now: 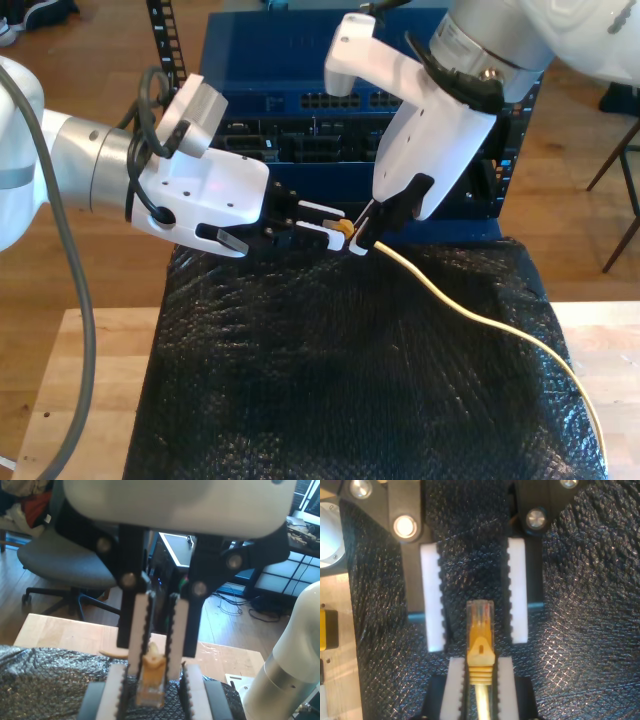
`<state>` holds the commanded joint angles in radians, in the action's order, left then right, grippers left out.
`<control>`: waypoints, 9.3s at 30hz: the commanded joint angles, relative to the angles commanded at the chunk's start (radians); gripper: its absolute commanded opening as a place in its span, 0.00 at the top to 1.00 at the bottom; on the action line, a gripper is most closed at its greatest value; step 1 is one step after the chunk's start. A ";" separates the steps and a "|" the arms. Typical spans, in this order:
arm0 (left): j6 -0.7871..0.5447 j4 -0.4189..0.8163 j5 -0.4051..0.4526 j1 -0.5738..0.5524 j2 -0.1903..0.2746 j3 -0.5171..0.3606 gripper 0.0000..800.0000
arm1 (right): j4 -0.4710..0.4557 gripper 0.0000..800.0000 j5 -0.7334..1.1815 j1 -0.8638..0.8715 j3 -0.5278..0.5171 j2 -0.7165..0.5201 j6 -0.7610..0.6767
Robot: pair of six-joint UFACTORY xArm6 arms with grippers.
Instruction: Grab the cable and plug it in
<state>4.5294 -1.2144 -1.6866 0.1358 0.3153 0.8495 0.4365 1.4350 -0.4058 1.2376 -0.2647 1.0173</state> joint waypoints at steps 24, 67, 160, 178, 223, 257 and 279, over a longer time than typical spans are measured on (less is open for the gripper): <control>0.000 0.000 -0.002 -0.002 0.000 -0.002 0.76 | 0.000 0.99 -0.008 0.000 0.000 0.000 0.000; 0.084 -0.110 -0.137 0.054 -0.104 0.014 1.00 | 0.008 0.08 -0.255 0.023 -0.146 -0.287 0.381; 0.273 -0.387 -0.594 0.095 -0.285 0.012 0.99 | 0.017 0.63 -0.795 -0.230 -0.476 -0.549 0.635; 0.295 -0.385 -0.595 0.094 -0.290 0.011 0.99 | 0.017 0.67 -0.795 -0.235 -0.476 -0.542 0.635; 0.299 -0.385 -0.623 0.092 -0.295 0.008 0.97 | 0.018 0.99 -0.796 -0.253 -0.476 -0.534 0.632; 0.298 -0.404 -0.480 0.244 -0.284 0.097 0.00 | 0.048 1.00 -0.787 -0.219 -0.413 -0.476 0.546; 0.169 0.212 -0.250 0.423 -0.209 0.293 0.00 | 0.049 1.00 -0.542 0.193 -0.390 -0.334 0.491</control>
<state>4.6982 -1.0027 -1.9367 0.5593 0.1066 1.1425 0.4856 0.8934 -0.2125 0.8479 -0.5992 1.5083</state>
